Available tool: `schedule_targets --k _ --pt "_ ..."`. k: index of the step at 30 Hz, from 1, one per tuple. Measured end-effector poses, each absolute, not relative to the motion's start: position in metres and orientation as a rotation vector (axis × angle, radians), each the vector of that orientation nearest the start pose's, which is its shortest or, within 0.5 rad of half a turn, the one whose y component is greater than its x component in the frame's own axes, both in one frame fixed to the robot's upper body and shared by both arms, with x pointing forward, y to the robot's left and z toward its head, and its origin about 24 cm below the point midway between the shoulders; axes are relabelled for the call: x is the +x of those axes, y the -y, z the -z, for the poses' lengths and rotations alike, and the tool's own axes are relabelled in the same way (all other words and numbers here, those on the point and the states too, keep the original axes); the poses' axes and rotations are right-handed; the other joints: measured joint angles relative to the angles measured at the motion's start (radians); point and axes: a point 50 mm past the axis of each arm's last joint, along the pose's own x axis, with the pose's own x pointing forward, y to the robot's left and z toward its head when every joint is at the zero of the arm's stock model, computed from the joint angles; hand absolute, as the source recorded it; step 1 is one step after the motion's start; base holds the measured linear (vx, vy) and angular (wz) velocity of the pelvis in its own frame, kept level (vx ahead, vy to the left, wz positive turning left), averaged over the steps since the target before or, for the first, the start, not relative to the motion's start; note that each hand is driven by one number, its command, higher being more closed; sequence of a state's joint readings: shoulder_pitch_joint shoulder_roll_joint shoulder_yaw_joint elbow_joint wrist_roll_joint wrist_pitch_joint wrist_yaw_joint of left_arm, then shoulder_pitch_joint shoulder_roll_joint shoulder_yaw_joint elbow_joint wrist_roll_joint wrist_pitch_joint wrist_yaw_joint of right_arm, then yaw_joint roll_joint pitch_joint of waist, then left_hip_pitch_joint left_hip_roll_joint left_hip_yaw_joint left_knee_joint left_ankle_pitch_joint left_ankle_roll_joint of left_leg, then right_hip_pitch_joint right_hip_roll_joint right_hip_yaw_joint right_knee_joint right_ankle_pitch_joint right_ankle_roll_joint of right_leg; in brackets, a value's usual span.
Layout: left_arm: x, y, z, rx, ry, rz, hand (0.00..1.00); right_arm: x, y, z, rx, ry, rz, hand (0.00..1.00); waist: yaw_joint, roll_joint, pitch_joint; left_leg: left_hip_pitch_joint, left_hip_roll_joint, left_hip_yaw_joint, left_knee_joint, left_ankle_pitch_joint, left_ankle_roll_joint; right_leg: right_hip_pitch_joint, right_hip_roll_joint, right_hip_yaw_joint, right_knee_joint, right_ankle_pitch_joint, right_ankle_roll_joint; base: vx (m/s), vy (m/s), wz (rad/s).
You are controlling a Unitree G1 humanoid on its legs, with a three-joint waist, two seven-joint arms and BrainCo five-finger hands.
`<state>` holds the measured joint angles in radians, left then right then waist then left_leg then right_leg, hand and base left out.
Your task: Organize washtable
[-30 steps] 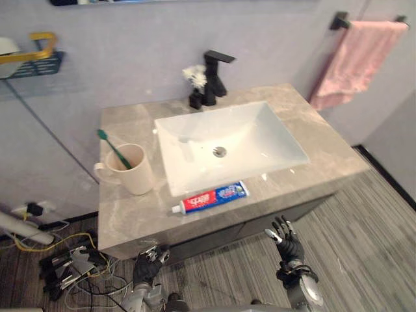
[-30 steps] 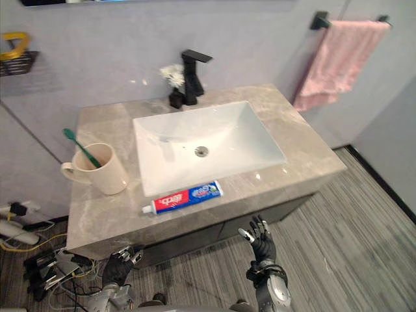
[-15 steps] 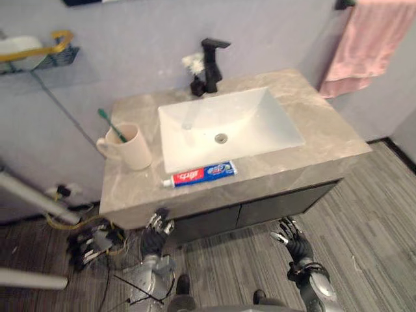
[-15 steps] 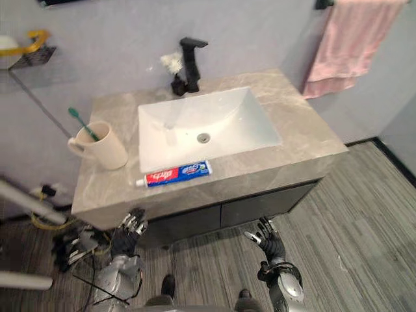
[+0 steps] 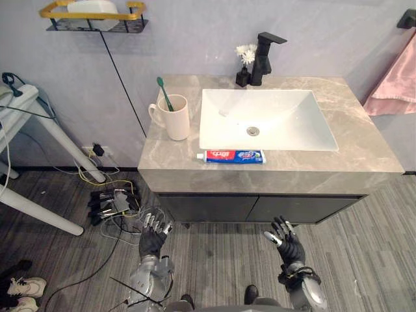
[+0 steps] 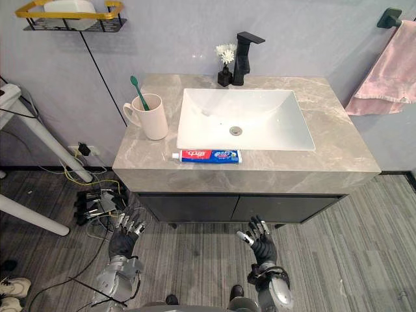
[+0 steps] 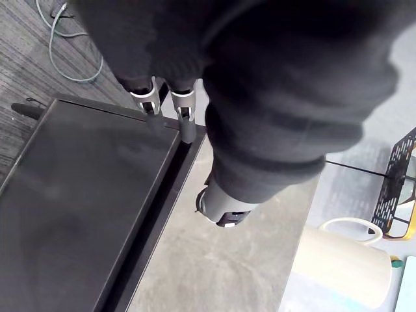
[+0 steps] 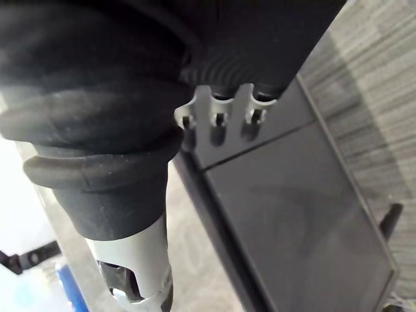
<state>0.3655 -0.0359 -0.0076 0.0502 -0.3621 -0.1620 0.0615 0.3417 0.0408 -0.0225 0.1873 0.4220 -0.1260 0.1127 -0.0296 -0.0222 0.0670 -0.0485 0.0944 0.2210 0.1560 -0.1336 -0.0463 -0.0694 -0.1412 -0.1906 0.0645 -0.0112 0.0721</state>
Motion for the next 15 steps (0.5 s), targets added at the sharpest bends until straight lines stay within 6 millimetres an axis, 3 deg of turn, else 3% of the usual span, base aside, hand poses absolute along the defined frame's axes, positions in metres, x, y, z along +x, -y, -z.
schedule_targets --k 4,5,11,15 --pt "0.166 -0.170 0.029 -0.371 -0.223 -0.264 0.00 0.159 0.163 0.055 0.466 -0.330 0.142 0.00 -0.006 -0.002 -0.001 0.035 -0.004 0.031 -0.024 -0.003 0.001 0.016 0.001 0.037 -0.003 0.008 0.001 0.01 0.041 -0.16" --pt "0.168 -0.174 0.033 -0.400 -0.227 -0.324 0.00 0.147 0.156 0.061 0.477 -0.384 0.132 0.00 0.043 0.027 -0.033 0.117 0.008 0.080 -0.091 -0.002 0.000 0.048 0.018 0.080 -0.022 0.058 0.010 -0.01 0.006 -0.05" --pt "0.167 -0.174 0.035 -0.401 -0.236 -0.324 0.00 0.144 0.158 0.062 0.476 -0.392 0.144 0.00 0.042 0.021 -0.035 0.116 0.008 0.093 -0.087 -0.003 -0.001 0.048 0.018 0.090 -0.037 0.058 0.010 0.00 0.000 -0.06" --pt "0.161 -0.172 0.055 -0.394 -0.331 -0.327 0.00 0.136 0.162 0.076 0.478 -0.457 0.177 0.00 0.041 0.009 -0.045 0.117 0.004 0.085 -0.087 0.006 -0.011 0.070 0.017 0.065 -0.080 0.056 0.010 0.01 -0.027 0.04"
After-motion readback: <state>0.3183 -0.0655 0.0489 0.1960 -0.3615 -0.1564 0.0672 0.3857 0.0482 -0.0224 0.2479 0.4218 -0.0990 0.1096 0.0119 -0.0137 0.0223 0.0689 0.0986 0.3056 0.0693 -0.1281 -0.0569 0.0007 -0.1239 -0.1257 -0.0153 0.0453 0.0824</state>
